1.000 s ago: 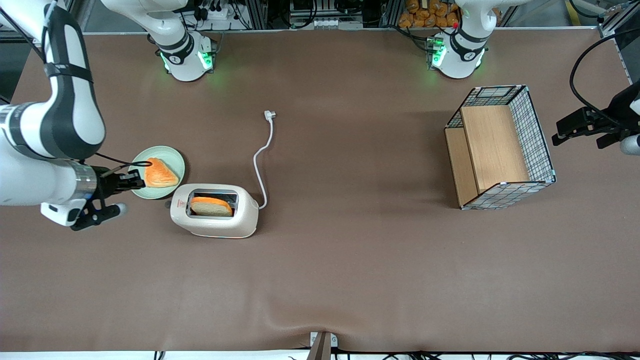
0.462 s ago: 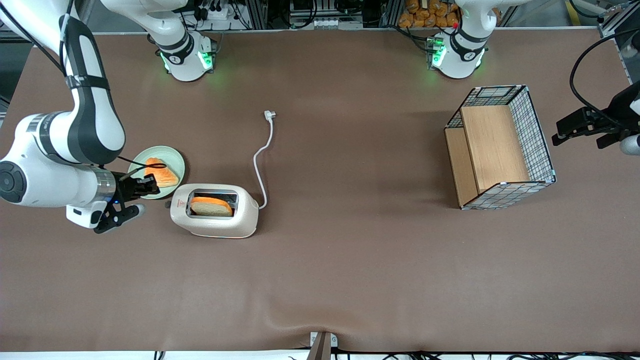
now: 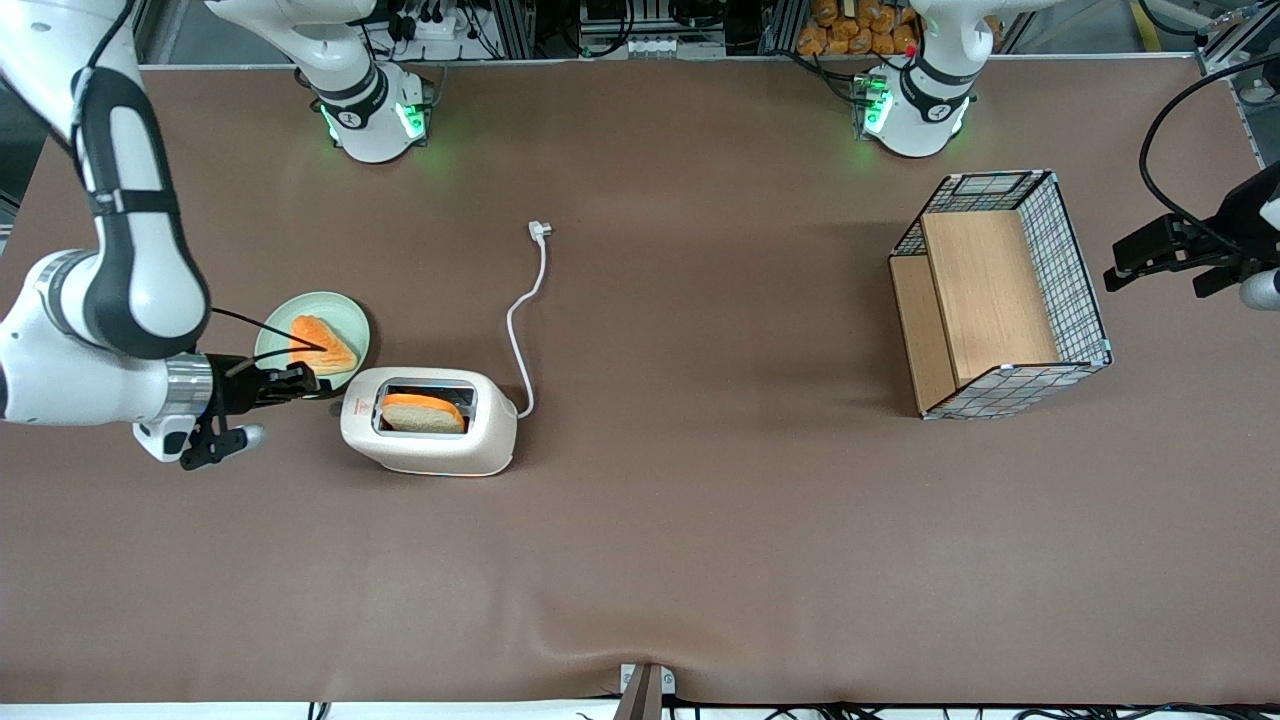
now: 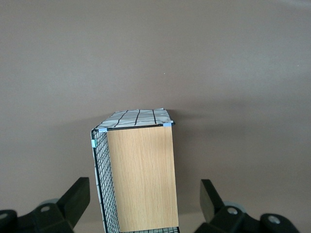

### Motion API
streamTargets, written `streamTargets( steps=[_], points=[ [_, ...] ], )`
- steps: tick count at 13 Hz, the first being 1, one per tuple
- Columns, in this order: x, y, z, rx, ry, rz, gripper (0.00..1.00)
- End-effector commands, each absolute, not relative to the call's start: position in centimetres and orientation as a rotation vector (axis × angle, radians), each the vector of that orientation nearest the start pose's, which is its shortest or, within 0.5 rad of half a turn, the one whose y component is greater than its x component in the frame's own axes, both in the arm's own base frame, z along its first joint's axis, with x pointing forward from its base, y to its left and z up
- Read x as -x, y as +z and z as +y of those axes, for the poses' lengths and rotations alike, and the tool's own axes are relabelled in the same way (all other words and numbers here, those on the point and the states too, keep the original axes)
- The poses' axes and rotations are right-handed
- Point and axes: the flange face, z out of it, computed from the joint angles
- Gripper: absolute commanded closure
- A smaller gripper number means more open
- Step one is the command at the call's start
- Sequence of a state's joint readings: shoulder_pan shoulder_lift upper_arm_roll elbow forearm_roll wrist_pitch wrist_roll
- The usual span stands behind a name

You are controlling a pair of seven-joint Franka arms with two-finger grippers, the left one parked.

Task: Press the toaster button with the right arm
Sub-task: 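Move the right gripper down toward the toaster's grey lever knob, then push the grey lever knob down with the right gripper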

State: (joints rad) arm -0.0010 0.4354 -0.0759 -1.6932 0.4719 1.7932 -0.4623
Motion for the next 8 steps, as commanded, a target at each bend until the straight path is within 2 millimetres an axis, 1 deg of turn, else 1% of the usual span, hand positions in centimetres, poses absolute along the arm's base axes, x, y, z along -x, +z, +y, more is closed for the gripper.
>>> streamTargets(
  steps=[1,4,8],
  points=[
    [-63.4,32.6,-1.1,2.568,0.238,-0.213,1.00],
    [-63.5,31.0,-2.5,2.514,0.234,-0.132,1.00],
    [-63.7,29.0,-2.8,2.475,0.244,-0.082,1.00]
  ],
)
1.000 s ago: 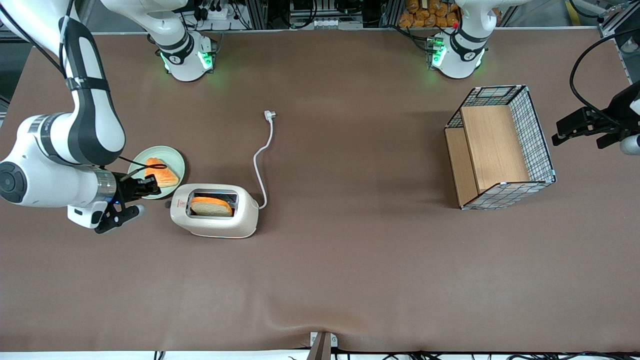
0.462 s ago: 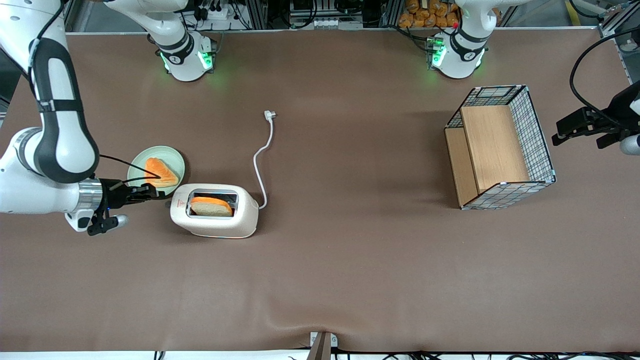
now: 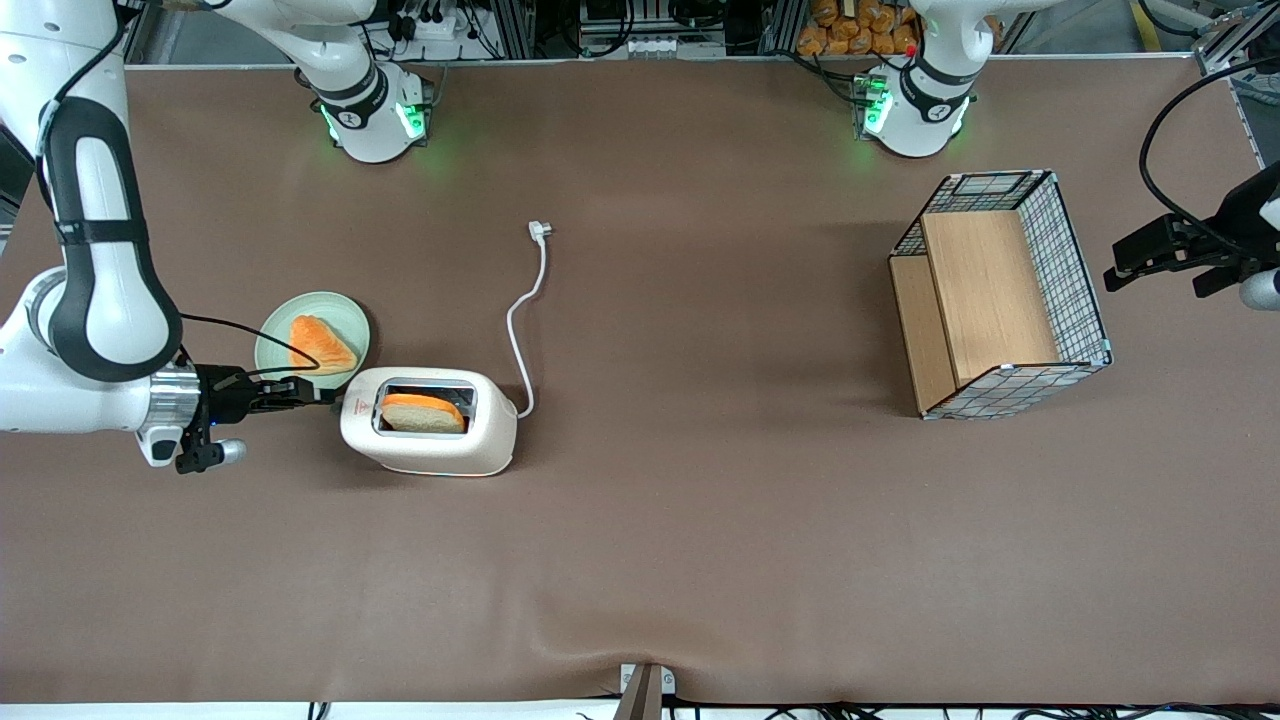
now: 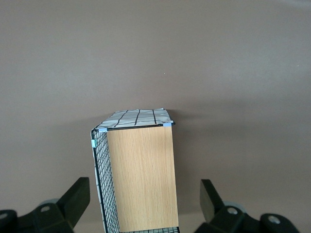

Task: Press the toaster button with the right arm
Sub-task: 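Push the grey lever knob down with the right gripper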

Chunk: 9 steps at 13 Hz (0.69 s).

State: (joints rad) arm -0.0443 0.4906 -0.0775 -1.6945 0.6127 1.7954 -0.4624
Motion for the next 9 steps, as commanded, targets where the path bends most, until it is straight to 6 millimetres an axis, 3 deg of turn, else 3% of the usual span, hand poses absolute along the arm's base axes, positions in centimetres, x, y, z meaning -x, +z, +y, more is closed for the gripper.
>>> streamTargets(
  steps=[1,9],
  points=[
    [-63.7,28.4,-3.0,2.460,0.244,-0.063,1.00],
    [-63.9,26.1,-4.2,2.455,0.246,-0.050,1.00]
  ],
)
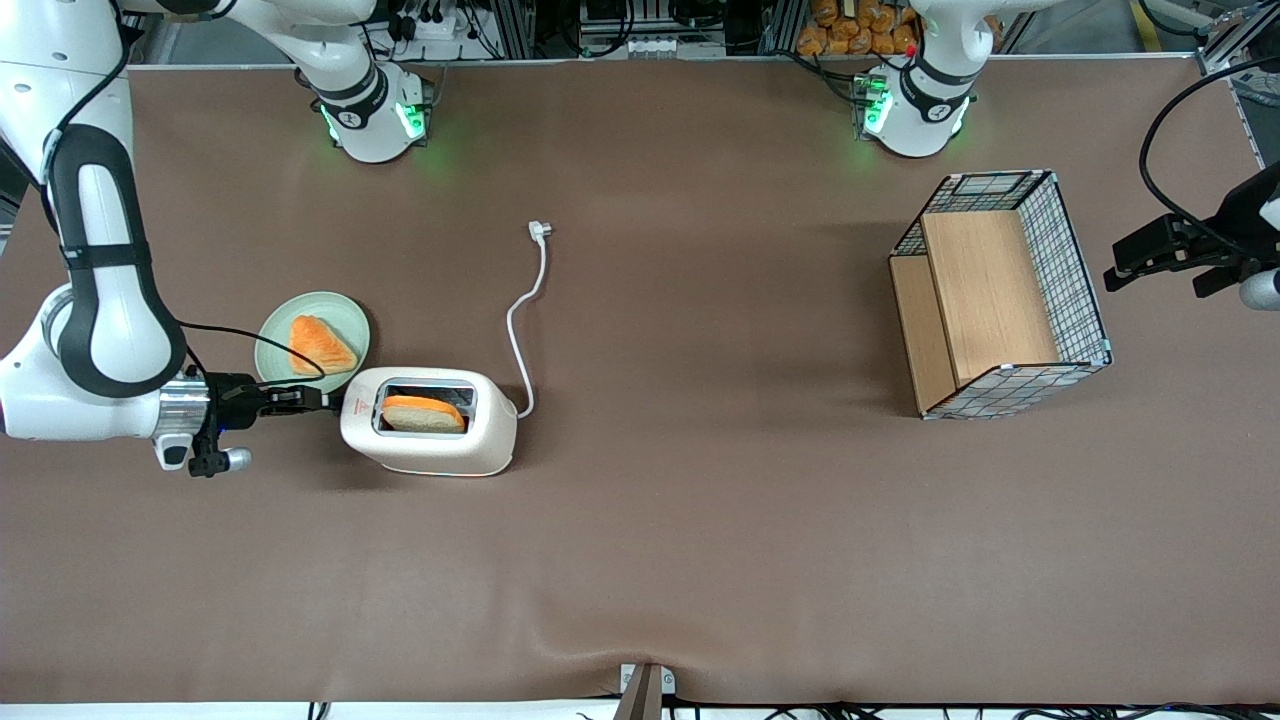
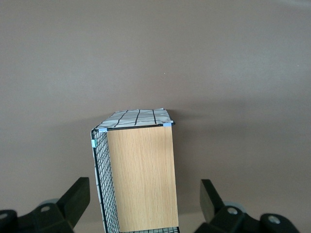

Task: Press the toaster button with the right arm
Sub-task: 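Push the grey lever knob down with the right gripper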

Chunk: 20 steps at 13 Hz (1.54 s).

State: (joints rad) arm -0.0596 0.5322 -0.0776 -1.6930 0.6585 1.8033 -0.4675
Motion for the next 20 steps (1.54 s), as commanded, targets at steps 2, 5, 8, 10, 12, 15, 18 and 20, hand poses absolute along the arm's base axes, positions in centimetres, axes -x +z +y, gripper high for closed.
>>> streamTargets(
  steps=[2,5,8,10,12,15,18,20],
  points=[
    [-63.8,25.1,-4.9,2.443,0.249,-0.043,1.00],
    [-63.8,24.1,-4.7,2.411,0.235,-0.051,1.00],
    [-63.7,23.1,-4.8,2.413,0.244,-0.043,1.00],
    [-63.6,22.4,-4.9,2.411,0.251,-0.049,1.00],
    [-63.5,21.3,-5.0,2.405,0.262,-0.034,1.00],
    [-63.5,20.7,-5.1,2.396,0.260,-0.020,1.00],
    [-63.5,20.3,-5.2,2.401,0.256,-0.013,1.00],
    [-63.5,19.8,-5.2,2.407,0.253,-0.007,1.00]
  ],
)
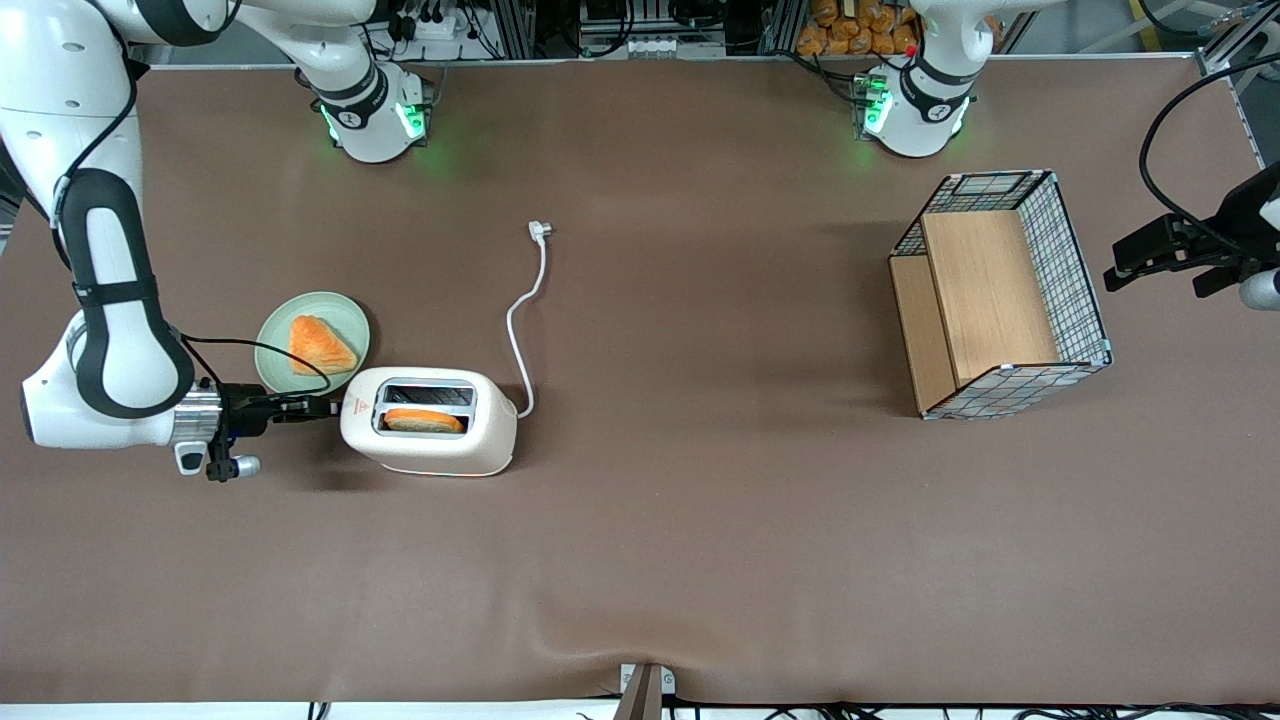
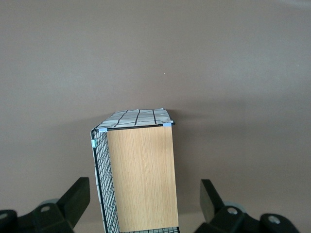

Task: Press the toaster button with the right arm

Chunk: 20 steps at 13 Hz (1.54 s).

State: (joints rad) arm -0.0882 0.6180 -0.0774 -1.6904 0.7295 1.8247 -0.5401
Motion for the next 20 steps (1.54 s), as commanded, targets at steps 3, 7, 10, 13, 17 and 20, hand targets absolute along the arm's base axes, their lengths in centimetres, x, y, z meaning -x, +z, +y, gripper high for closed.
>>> streamTargets(
  steps=[3,7,10,13,17,20],
  points=[
    [-63.4,19.0,-5.3,2.412,0.253,-0.006,1.00],
    [-63.5,18.9,-5.3,2.421,0.234,-0.018,1.00],
    [-63.8,19.9,-4.8,2.421,0.233,-0.023,1.00],
    [-64.7,23.3,-4.2,2.421,0.243,-0.025,1.00],
    [-65.5,29.8,-4.3,2.491,0.231,-0.066,0.86],
    [-66.4,36.0,-4.9,2.607,0.232,-0.119,0.00]
  ],
)
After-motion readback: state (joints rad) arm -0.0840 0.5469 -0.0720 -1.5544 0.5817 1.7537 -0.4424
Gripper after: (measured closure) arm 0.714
